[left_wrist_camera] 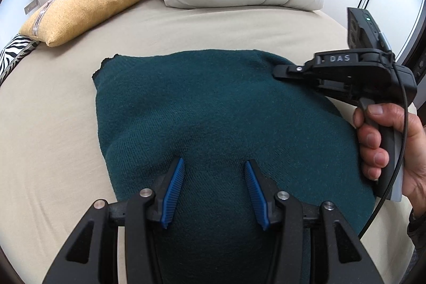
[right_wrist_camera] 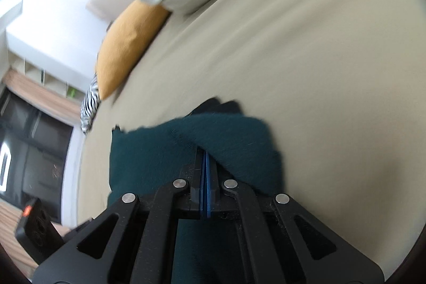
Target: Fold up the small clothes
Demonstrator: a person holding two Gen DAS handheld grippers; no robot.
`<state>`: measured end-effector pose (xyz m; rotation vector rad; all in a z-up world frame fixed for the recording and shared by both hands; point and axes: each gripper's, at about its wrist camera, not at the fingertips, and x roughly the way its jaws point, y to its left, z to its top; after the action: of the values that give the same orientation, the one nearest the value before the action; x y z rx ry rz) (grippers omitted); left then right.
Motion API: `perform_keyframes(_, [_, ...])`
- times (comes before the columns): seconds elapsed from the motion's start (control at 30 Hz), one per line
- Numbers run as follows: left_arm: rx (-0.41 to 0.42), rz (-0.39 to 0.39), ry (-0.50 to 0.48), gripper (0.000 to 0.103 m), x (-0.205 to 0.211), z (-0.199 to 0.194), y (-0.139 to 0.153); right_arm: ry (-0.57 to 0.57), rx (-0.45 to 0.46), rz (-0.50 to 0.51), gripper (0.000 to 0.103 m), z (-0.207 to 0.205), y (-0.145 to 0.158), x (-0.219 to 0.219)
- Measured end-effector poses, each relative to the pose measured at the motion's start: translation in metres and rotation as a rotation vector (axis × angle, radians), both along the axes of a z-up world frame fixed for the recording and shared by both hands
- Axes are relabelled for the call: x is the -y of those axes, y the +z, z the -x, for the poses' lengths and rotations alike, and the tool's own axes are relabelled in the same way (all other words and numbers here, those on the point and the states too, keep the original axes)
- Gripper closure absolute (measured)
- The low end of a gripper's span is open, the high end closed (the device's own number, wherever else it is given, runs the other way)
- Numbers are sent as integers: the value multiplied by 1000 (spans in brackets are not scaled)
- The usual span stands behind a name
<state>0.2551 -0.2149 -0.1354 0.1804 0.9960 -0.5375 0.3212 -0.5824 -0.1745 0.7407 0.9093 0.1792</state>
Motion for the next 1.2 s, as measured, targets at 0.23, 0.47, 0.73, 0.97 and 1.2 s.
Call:
perform_keyframes(0.23, [4,9,7,52,-3,1,0,-65,61,49,94,54,41,-4])
perform_keyframes(0.47, [16,-7,10,52,-1,4,0,145,-33,87,95,120,18,-57])
perform_keyframes(0.73, [32,-15,12,52,-3,4,-1,82,18,27,98,181,1,-36])
perform_keyframes(0.97, [34,3,20,52,-6,3,4,63,-24,110,93,209,37,-25])
perform_keyframes(1.2, [67,91,92,53,-24,26,21,143,127,66,54,143,72,-41])
